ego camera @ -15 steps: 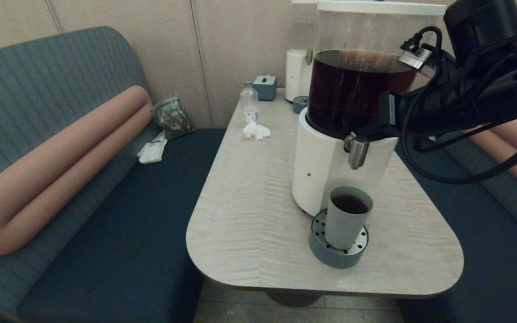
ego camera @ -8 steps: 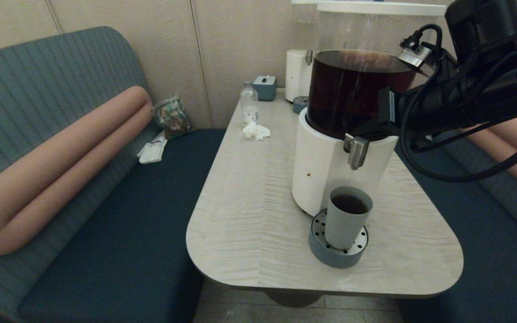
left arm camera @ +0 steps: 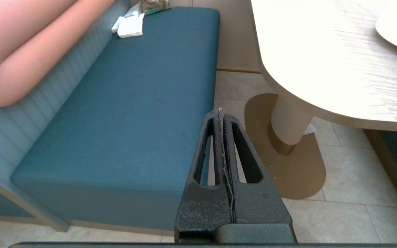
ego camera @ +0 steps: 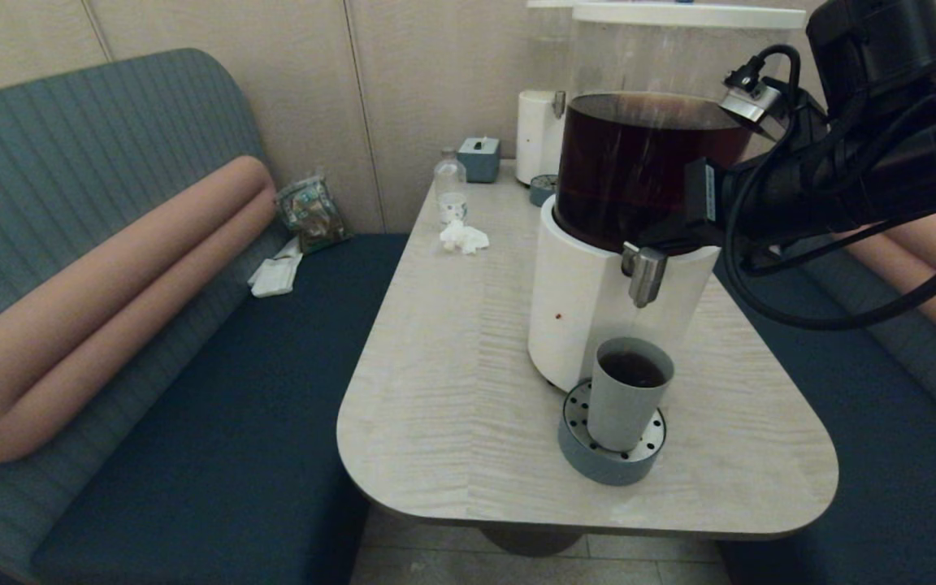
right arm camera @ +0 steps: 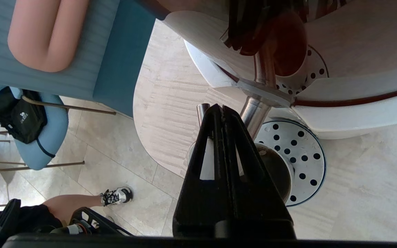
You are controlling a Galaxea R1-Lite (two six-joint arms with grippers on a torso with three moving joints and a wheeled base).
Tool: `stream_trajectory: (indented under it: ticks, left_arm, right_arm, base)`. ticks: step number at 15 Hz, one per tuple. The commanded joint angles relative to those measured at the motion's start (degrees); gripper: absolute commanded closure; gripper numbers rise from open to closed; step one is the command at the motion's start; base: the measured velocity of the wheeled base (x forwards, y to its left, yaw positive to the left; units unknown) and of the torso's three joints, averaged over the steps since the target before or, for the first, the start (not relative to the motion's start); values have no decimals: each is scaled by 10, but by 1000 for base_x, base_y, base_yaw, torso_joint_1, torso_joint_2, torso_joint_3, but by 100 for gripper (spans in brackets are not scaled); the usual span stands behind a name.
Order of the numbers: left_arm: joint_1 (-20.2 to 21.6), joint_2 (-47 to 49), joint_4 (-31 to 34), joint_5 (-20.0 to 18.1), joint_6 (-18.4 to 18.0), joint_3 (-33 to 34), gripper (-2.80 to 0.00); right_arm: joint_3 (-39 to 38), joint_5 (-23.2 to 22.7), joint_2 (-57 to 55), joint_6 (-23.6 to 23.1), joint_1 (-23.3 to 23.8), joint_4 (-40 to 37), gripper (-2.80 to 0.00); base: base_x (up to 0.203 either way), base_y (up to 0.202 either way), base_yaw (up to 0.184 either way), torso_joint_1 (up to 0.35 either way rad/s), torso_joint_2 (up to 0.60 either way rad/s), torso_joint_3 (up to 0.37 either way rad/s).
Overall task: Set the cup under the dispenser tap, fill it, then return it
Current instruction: Turn on the faucet
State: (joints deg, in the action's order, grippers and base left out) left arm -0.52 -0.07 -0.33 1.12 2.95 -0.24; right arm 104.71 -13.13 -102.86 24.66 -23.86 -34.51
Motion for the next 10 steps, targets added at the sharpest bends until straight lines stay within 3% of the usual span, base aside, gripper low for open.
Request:
stream_trajectory:
  ticks: [1,10]
  left_arm:
    - [0,1,0,0,0,0,0]
    - [0,1,0,0,0,0,0]
  right_arm:
    - [-1,4,4,0,4,5,0]
    - [-20,50,41,0,29,7,0]
  base:
    - [0,0,0,0,0,0]
    - [0,0,0,0,0,0]
